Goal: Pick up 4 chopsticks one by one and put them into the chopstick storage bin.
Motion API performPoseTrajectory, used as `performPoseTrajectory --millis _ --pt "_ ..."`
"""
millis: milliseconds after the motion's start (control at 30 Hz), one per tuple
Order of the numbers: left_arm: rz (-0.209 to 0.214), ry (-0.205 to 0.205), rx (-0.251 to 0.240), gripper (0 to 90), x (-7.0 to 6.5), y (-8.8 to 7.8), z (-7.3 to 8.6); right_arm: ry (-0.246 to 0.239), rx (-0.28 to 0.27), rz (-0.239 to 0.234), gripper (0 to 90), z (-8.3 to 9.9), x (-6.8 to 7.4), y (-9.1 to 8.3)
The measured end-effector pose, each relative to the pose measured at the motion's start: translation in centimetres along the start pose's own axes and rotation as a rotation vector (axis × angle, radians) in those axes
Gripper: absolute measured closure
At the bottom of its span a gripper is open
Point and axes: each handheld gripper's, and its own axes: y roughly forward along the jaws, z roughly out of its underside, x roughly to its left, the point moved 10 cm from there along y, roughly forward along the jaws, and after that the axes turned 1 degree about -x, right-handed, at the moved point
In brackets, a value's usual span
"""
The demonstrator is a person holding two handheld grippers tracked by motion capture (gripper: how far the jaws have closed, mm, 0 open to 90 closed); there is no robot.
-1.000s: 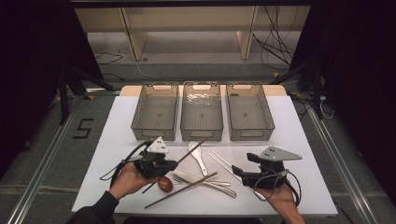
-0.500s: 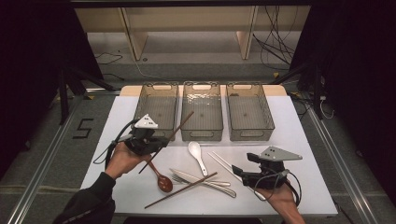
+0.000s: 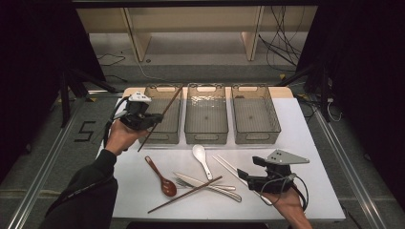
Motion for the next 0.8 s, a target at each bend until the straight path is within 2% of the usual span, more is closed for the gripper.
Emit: performPoseTrajectory --millis 367,700,800 --pt "-0.057 -0.007 -0.015 84.3 2.9 1.9 -2.3 0.004 0.000 -0.005 27.7 0.0 0.0 0.1" --pt "-0.098 -0.019 -0.029 84.3 5.4 3.7 -3.3 0.006 0.005 -0.009 27.7 0.1 0.1 0.1" --pt "-0.108 -0.038 -0.038 84.3 6.3 4.1 -3.5 0.008 0.000 -0.010 27.7 0.1 0.1 0.0"
